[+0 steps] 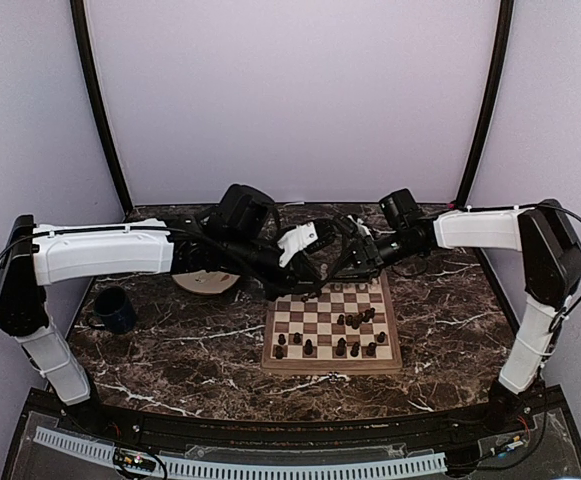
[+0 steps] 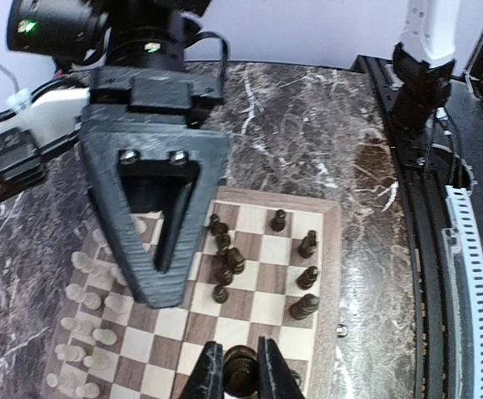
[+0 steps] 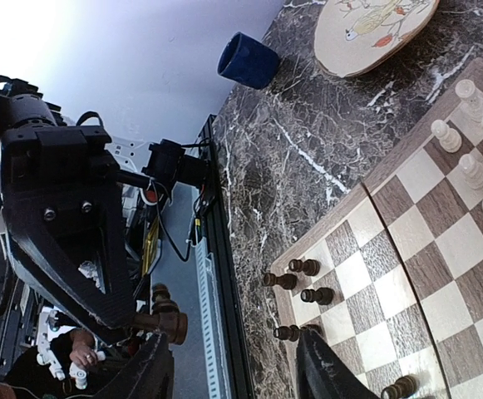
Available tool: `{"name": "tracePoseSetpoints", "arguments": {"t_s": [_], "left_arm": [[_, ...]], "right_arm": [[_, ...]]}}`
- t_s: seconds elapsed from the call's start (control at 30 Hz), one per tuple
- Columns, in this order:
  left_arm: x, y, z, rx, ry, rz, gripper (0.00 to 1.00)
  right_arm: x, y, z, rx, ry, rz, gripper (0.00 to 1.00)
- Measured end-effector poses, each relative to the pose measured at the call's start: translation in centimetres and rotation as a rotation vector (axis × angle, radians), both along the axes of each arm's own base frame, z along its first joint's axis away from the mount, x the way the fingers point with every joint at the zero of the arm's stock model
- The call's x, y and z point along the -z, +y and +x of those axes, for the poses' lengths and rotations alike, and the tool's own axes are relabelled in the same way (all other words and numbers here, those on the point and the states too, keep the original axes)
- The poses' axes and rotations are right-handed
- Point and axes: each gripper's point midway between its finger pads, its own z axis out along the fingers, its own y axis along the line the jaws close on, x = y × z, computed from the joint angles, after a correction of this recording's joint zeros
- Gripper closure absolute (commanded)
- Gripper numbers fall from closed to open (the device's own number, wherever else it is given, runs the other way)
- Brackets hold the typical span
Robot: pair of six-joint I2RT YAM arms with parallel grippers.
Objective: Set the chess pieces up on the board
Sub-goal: Adjust the chess pile, then pass from the right arm to the left
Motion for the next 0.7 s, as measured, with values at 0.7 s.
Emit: {"name": "tracePoseSetpoints", "arguments": {"t_s": [0.7], "left_arm": [[1.1,4.7,10.3,-0.83,0.308,0.088,1.0]], "right_arm": [[-3.3,-1.6,0.5,0.094,-0.732,-0.293,0.49]]}}
